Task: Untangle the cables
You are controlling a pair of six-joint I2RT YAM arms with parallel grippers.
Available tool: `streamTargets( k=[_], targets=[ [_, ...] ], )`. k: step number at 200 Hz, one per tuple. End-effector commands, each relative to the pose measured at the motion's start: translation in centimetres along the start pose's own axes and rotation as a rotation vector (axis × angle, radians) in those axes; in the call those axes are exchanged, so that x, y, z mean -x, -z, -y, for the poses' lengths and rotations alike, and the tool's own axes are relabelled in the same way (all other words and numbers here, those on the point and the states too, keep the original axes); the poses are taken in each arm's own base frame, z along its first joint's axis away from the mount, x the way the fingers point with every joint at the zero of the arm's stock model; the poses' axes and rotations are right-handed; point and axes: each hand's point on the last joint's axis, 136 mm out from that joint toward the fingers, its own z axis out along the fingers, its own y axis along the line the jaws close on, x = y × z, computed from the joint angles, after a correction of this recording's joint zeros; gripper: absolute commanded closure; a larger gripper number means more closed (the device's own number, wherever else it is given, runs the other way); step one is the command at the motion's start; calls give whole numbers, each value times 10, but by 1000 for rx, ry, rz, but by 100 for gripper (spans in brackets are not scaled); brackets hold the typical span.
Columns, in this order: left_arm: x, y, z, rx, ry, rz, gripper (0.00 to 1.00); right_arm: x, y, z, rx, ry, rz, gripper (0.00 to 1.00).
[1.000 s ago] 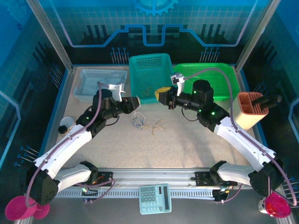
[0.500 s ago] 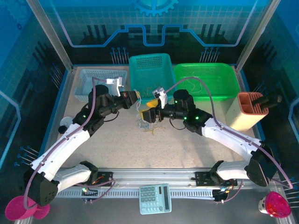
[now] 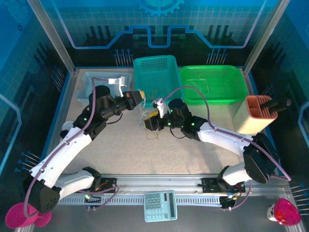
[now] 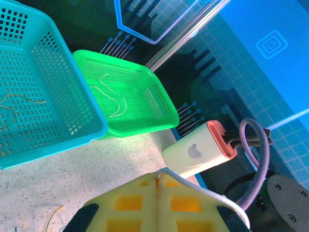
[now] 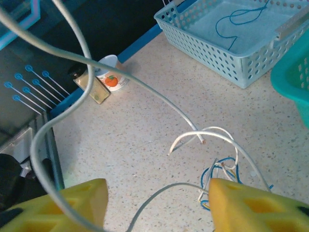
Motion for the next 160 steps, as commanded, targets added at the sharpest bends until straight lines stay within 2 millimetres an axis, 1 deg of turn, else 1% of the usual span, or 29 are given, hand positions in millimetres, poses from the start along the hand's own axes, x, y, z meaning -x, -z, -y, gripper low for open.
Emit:
streamTargets(
  k=[1,10,18,37,71,96,122,140,146,160],
  targets=[
    [8,5,15,-37,-1,10,100,31,2,-10,1,39,70,84],
    [7,5,13,-31,-5,8,100,35,8,-10,-12,42,79,100],
    [6,5,10,-22,-8,6,100,40,16,-10,-28,44,84,100],
    [2,3,1,11,-11,1,100,60,47,-13,-68,62,119,100],
    [-8,-2,-22,82,-11,-3,100,110,117,-14,-169,112,225,100],
    [-13,-3,-33,114,-11,-3,100,144,159,-14,-228,135,300,100],
    [-19,-5,-41,130,-16,-14,100,180,191,-13,-263,139,400,100],
    [-24,-8,-43,120,-29,-32,100,205,202,-20,-241,152,445,100],
    [-26,-10,-43,114,-36,-38,94,212,203,-23,-232,160,450,100],
    [-30,-11,-44,98,-46,-46,73,225,203,-29,-213,181,459,100]
  ],
)
